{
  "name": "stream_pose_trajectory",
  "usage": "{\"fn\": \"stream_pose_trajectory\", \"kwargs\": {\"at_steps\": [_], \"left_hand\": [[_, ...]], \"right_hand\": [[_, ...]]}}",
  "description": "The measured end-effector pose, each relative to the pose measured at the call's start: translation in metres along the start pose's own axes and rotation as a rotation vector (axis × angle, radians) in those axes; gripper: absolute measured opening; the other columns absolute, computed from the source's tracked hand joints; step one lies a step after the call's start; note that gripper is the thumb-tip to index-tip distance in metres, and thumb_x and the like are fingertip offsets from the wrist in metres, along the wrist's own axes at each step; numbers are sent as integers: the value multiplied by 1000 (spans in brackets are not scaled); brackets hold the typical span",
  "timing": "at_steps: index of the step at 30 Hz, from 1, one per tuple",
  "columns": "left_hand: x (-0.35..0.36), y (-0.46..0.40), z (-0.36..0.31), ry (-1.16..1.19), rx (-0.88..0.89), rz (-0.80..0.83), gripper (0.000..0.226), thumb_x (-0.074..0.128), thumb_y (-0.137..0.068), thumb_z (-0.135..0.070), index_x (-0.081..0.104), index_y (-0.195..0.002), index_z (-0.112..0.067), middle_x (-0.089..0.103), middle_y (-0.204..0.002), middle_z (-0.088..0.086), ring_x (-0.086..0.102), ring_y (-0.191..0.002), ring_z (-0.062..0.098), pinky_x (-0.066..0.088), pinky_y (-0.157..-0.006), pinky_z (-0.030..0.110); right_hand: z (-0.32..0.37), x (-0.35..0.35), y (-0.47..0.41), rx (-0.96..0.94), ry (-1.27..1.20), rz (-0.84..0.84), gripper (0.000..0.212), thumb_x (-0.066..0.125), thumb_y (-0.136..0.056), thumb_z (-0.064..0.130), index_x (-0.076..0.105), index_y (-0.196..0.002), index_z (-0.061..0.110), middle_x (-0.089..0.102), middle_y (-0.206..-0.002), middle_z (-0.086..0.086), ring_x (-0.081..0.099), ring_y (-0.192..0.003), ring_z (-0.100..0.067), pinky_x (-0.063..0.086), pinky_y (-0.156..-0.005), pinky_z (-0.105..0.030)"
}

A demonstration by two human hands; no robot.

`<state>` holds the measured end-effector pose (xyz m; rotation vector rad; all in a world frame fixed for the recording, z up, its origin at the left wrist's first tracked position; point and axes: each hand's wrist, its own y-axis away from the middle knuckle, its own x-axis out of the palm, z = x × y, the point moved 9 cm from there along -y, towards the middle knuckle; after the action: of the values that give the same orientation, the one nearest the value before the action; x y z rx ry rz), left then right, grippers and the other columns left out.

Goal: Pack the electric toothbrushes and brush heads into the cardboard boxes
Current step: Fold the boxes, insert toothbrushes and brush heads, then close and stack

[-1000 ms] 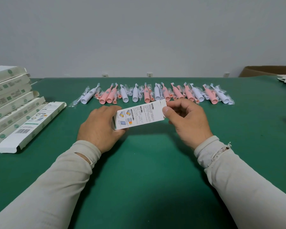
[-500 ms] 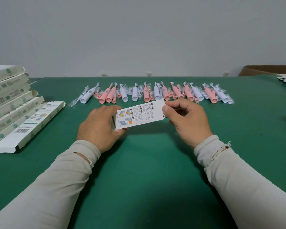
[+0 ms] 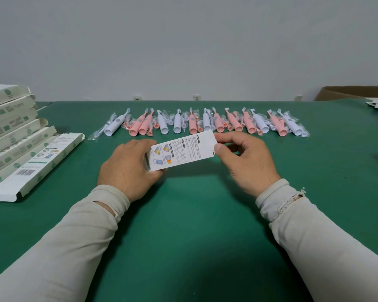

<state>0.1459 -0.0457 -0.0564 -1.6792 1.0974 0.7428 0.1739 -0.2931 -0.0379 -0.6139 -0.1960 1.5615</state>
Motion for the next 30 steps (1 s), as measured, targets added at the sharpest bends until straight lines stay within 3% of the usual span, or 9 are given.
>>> {"fn": "stream_pose_trajectory", "kwargs": {"at_steps": [10,15,19,22,24,26,30], "left_hand": [[-1,0,-2,-13,2,8,49,70,-78,-50,53,-124,-43,57,-112,-15,51,-109,16,50,-82,41],[-1,1,-3,-21,3,22,50,70,-78,-51,53,-124,-43,57,-112,-16,52,-108,16,51,-82,42],[-1,3,-4,17,-4,18,53,69,-76,-55,52,-126,-43,57,-113,-14,53,-108,17,48,-82,39],[0,4,-5,44,1,32,67,71,-75,-57,46,-135,-40,57,-123,-13,53,-114,17,49,-89,41],[2,5,-5,84,20,40,77,75,-75,-54,41,-141,-34,54,-132,-10,52,-120,17,48,-95,43],[3,6,-7,134,54,46,80,78,-76,-45,39,-144,-29,51,-137,-6,50,-122,16,45,-99,37],[5,8,-19,246,152,17,70,79,-75,-22,49,-138,-18,54,-132,2,43,-111,2,37,-98,30]], "right_hand": [[1,0,0,10,-14,12,27,70,-89,12,72,-88,39,70,-81,30,59,-68,6,46,-63,-9],[1,1,2,20,-23,7,26,69,-90,13,73,-92,38,72,-87,22,59,-69,5,47,-66,-11],[-1,5,4,43,-115,-8,29,68,-91,12,74,-101,38,75,-105,10,64,-83,2,51,-82,-18],[-6,14,7,91,-196,49,33,69,-92,10,71,-118,31,74,-110,18,66,-93,8,51,-96,-22],[-13,17,7,129,-193,42,37,69,-93,11,68,-128,22,72,-116,18,66,-103,4,51,-102,-29],[-21,14,5,180,-230,-47,38,68,-93,8,66,-130,17,73,-118,11,68,-103,-2,55,-99,-36],[-37,-6,5,319,-385,-265,35,66,-95,9,66,-129,16,73,-110,1,72,-85,-1,60,-81,-25]]}}
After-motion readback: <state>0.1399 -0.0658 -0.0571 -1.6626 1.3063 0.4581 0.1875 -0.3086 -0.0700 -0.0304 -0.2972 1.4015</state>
